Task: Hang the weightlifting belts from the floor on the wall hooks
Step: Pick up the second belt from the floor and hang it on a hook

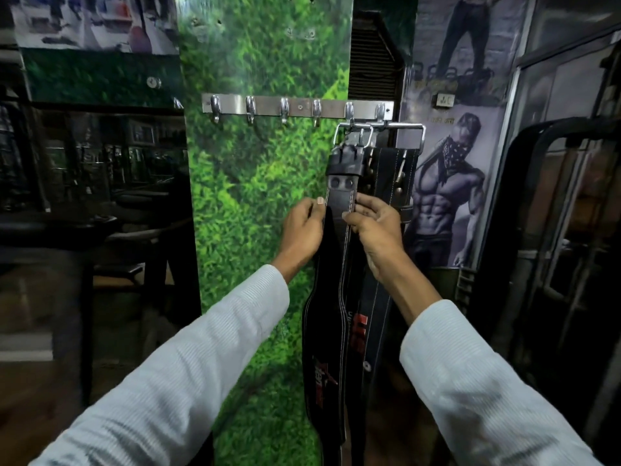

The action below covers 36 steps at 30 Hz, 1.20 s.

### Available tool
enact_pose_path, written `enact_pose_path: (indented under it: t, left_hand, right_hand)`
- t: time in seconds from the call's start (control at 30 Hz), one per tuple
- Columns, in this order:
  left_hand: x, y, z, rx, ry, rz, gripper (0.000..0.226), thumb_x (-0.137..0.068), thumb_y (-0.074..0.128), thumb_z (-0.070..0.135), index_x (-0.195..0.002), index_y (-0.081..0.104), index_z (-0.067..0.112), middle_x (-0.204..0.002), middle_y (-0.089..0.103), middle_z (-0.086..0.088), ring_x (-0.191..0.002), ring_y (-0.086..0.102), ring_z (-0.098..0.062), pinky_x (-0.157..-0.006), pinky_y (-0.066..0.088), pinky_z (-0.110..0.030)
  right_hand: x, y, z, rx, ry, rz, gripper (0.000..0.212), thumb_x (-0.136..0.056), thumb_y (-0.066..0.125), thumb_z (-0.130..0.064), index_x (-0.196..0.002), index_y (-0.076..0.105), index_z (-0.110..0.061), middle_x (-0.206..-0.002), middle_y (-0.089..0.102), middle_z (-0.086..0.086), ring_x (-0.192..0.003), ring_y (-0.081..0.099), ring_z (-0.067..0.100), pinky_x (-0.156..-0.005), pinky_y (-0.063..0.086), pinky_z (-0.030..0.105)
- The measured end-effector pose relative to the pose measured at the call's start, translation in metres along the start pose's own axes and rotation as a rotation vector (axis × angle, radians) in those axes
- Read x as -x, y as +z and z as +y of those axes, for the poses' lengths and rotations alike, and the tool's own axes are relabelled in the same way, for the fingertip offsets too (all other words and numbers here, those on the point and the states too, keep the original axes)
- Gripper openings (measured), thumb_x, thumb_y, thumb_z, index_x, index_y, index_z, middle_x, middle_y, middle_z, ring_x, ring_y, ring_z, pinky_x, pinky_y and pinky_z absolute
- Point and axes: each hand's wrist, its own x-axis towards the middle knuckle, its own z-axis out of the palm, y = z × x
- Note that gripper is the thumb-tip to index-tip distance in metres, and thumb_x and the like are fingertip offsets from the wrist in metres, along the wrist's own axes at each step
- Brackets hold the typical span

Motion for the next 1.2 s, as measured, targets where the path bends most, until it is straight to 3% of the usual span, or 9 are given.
enact_pose_path:
  t: [0.13,0.4,0.5,0.67,0.77,0.87,0.97,1.1,1.2]
  left_hand:
    - [0.023,-0.007,-0.020,0.061,-0.079,-0.128,0.071,-0.088,0.045,0.068,-0.097,0.065,0.001,-0.079,0.066,-0.011,-0.072,0.059,-0.022,-0.067,0.052,-0.046]
    - [0.097,-0.019,-0.034,0.154,-0.201,-0.214,0.073,-0.093,0.043,0.066,-0.103,0.067,-0.002,-0.081,0.064,-0.011,-0.070,0.057,-0.025,-0.066,0.049,-0.039]
    - [0.124,-0.020,-0.050,0.135,-0.221,-0.230,0.083,-0.089,0.043,0.074,-0.102,0.065,-0.005,-0.086,0.066,-0.007,-0.079,0.061,-0.019,-0.081,0.056,-0.053]
    - [0.166,-0.014,-0.089,0.200,-0.353,-0.176,0.099,-0.079,0.052,0.089,-0.095,0.061,-0.008,-0.081,0.062,-0.010,-0.076,0.057,-0.021,-0.078,0.055,-0.059]
    - [0.187,-0.018,-0.088,0.325,-0.426,-0.141,0.075,-0.089,0.058,0.071,-0.099,0.072,-0.002,-0.094,0.075,-0.008,-0.091,0.069,-0.027,-0.091,0.057,-0.059]
    - [0.213,-0.015,-0.095,0.368,-0.459,-0.110,0.050,-0.094,0.058,0.057,-0.094,0.079,0.012,-0.094,0.080,-0.003,-0.097,0.075,-0.033,-0.093,0.058,-0.053]
    - [0.251,-0.010,-0.113,0.377,-0.565,-0.119,0.067,-0.091,0.053,0.068,-0.101,0.079,0.008,-0.102,0.081,-0.013,-0.108,0.074,-0.038,-0.099,0.056,-0.056]
    - [0.299,-0.003,-0.146,0.271,-0.704,-0.085,0.082,-0.088,0.040,0.078,-0.096,0.078,0.007,-0.094,0.081,-0.009,-0.089,0.074,-0.025,-0.091,0.057,-0.050]
    - [0.333,0.009,-0.175,0.205,-0.807,-0.047,0.074,-0.085,0.038,0.081,-0.078,0.076,0.019,-0.084,0.076,-0.004,-0.080,0.067,-0.021,-0.081,0.054,-0.043]
  right_hand:
    - [0.027,-0.004,0.005,-0.001,0.028,-0.002,0.046,-0.085,0.063,0.018,-0.126,0.062,-0.004,-0.098,0.074,0.008,-0.086,0.074,0.014,-0.082,0.058,0.023]
    - [0.104,-0.016,0.031,0.044,0.182,-0.018,0.045,-0.087,0.063,0.012,-0.127,0.064,-0.008,-0.100,0.076,0.005,-0.081,0.074,0.006,-0.070,0.056,0.018]
    - [0.131,-0.018,0.045,0.071,0.231,-0.001,0.050,-0.086,0.064,0.012,-0.133,0.062,-0.003,-0.114,0.075,0.016,-0.101,0.075,0.023,-0.088,0.060,0.030]
    - [0.172,-0.027,0.073,0.144,0.295,0.015,0.049,-0.083,0.066,0.011,-0.128,0.065,-0.006,-0.117,0.075,0.015,-0.110,0.073,0.030,-0.100,0.058,0.044]
    - [0.189,-0.031,0.090,0.135,0.327,0.041,0.051,-0.081,0.066,0.016,-0.128,0.063,-0.002,-0.116,0.073,0.021,-0.104,0.072,0.031,-0.098,0.058,0.046]
    - [0.206,-0.032,0.109,0.167,0.355,0.029,0.048,-0.080,0.065,0.022,-0.124,0.061,0.004,-0.111,0.073,0.020,-0.094,0.071,0.023,-0.088,0.059,0.034]
    - [0.228,-0.036,0.137,0.208,0.408,-0.022,0.047,-0.078,0.068,0.021,-0.122,0.063,0.004,-0.111,0.074,0.018,-0.091,0.070,0.020,-0.084,0.058,0.029]
    - [0.262,-0.050,0.185,0.248,0.526,-0.047,0.045,-0.076,0.071,0.018,-0.116,0.066,-0.003,-0.109,0.076,0.015,-0.092,0.070,0.018,-0.090,0.057,0.035]
    - [0.289,-0.061,0.224,0.269,0.568,-0.067,0.040,-0.080,0.072,0.014,-0.114,0.067,-0.006,-0.105,0.075,0.007,-0.086,0.070,0.004,-0.086,0.055,0.021]
